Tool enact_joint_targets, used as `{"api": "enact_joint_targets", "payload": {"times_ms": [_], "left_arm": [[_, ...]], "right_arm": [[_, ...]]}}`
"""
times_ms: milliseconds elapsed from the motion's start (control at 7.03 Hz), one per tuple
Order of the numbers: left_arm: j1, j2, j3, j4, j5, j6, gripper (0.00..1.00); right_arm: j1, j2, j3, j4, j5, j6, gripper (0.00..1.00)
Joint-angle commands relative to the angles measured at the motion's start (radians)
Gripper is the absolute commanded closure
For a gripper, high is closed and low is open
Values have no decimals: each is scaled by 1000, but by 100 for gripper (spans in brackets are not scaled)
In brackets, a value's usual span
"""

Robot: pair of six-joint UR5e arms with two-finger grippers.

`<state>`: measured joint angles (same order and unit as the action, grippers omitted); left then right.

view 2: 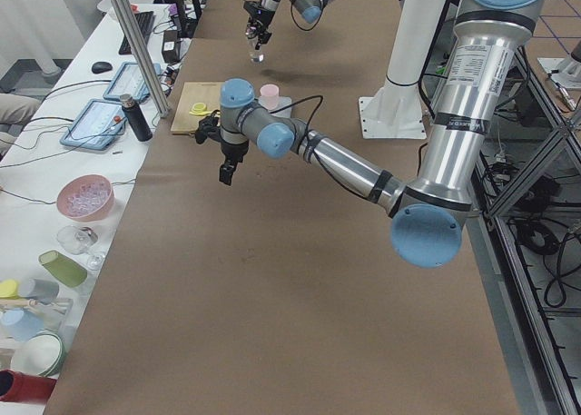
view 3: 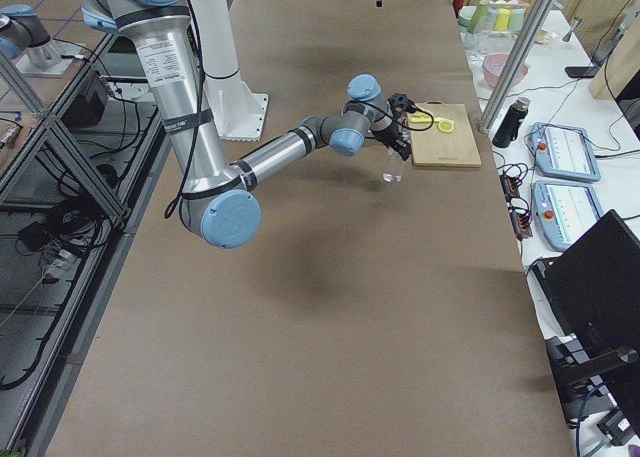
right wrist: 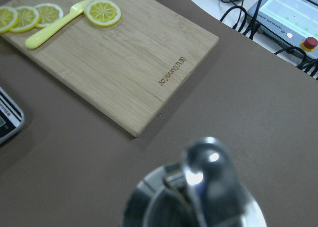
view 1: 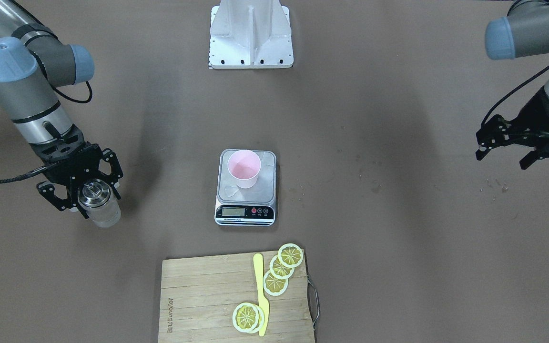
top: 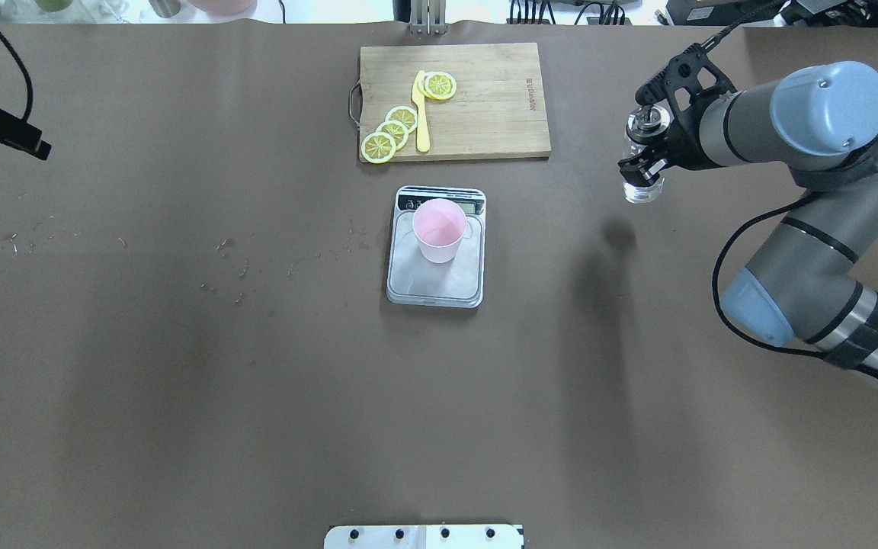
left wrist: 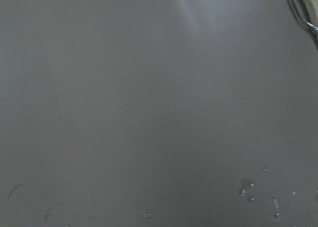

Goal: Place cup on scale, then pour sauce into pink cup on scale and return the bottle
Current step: 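Lift the glass bottle with the right gripper while the left arm withdraws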

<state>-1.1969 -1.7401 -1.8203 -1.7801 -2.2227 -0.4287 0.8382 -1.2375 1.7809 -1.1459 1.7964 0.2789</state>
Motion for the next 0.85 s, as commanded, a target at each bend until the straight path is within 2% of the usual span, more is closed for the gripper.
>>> {"api": "enact_joint_targets", "payload": {"times_ms": [0, 285, 569, 712], "left_arm": [[-45, 77, 44, -129, -9, 10, 3], [-64, 114, 88, -212, -14, 10, 3], [-119, 136, 104, -213, -81, 10, 3], [-130, 137, 127, -213, -89, 40, 3]], "right_arm": [[-46, 27, 159, -304, -55, -98, 100], [-66, 111, 150, -438, -136, -241, 100], [-73, 173, 100, -472, -208, -320, 100], [-102, 208, 80, -516, -274, -351, 100]]}}
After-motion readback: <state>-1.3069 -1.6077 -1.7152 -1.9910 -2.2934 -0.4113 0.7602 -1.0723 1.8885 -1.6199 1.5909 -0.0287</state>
